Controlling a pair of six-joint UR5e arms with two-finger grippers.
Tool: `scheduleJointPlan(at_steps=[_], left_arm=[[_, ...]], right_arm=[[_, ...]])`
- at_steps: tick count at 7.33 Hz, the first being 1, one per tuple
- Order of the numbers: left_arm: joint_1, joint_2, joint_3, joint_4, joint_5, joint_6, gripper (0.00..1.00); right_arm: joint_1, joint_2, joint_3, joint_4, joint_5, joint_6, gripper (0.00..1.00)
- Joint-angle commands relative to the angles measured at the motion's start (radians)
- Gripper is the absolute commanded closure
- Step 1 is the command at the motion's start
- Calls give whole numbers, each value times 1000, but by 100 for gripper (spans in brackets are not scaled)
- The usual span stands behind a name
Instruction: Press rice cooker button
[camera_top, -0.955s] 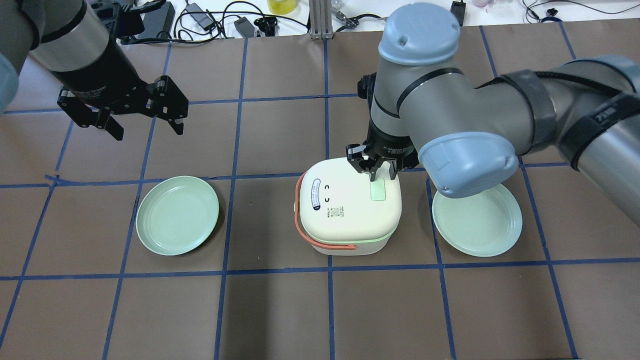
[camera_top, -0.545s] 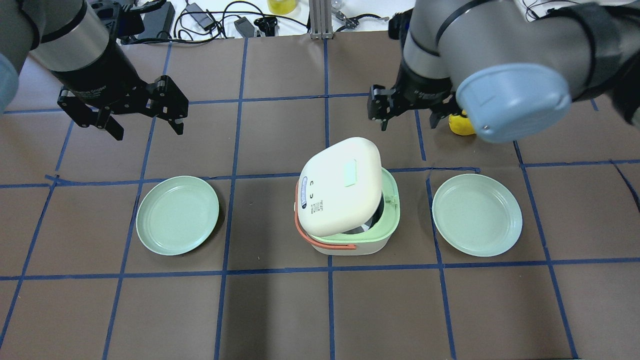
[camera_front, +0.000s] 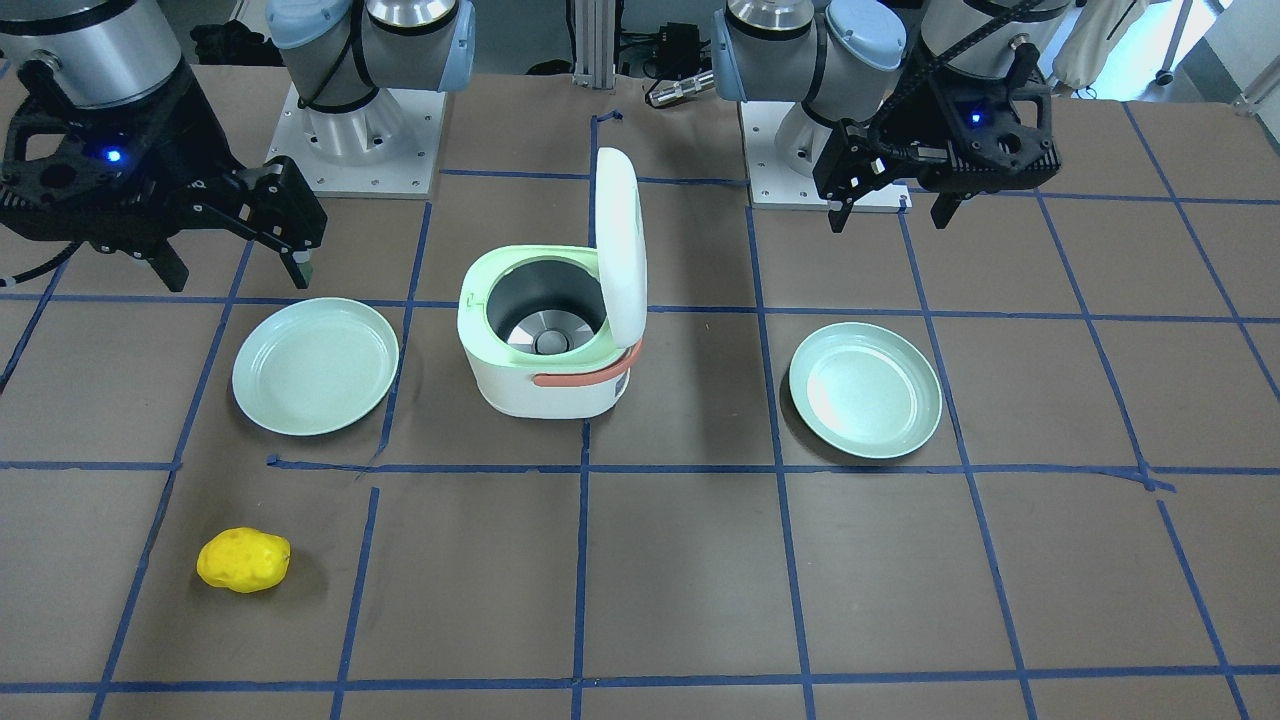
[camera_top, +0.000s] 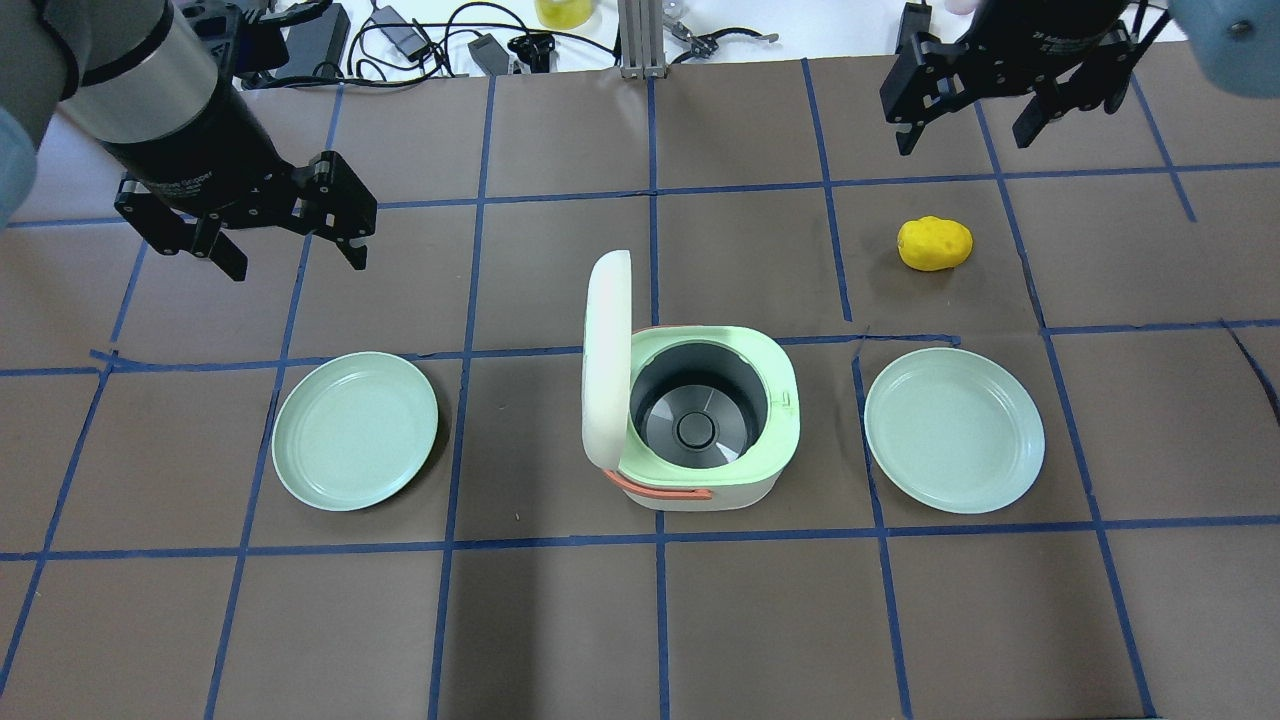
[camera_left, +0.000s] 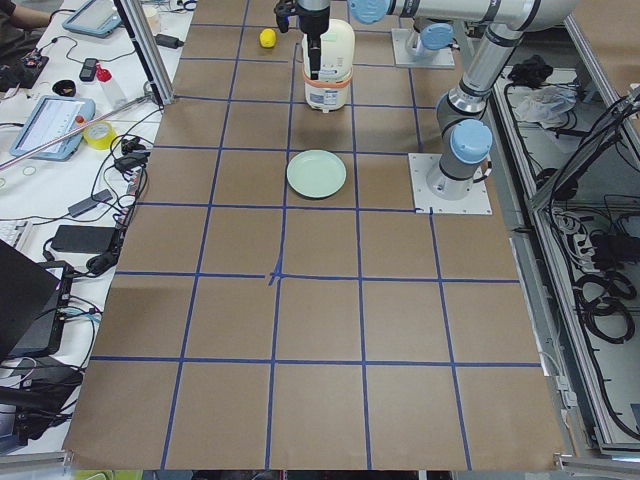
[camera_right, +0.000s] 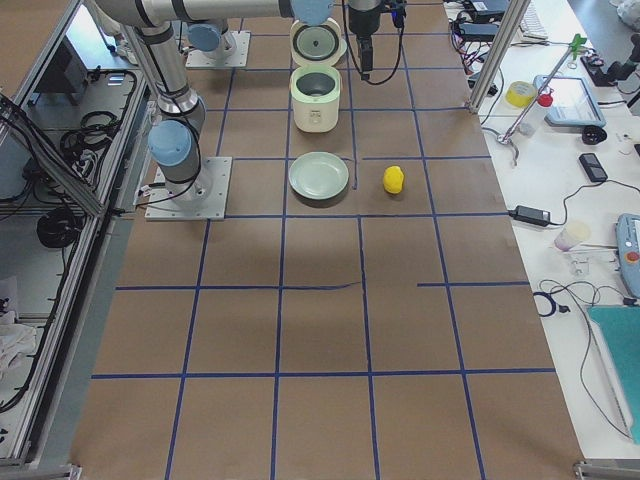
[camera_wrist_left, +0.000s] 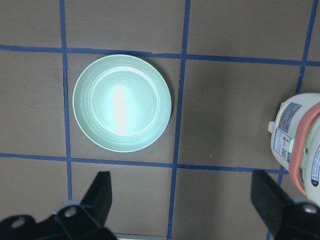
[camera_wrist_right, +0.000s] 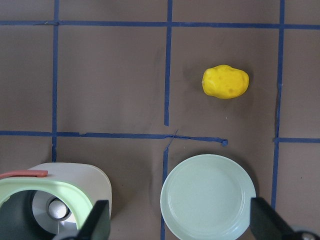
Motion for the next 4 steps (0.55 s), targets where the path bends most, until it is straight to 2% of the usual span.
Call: scheduleJointPlan(at_steps=[1,4], left_arm=[[0,0,0,0,0,0,0],[0,0,0,0,0,0,0]], right_arm=[[-8,-1,7,-55,-1,4,0],[-6,-1,10,-50,1,4,0]])
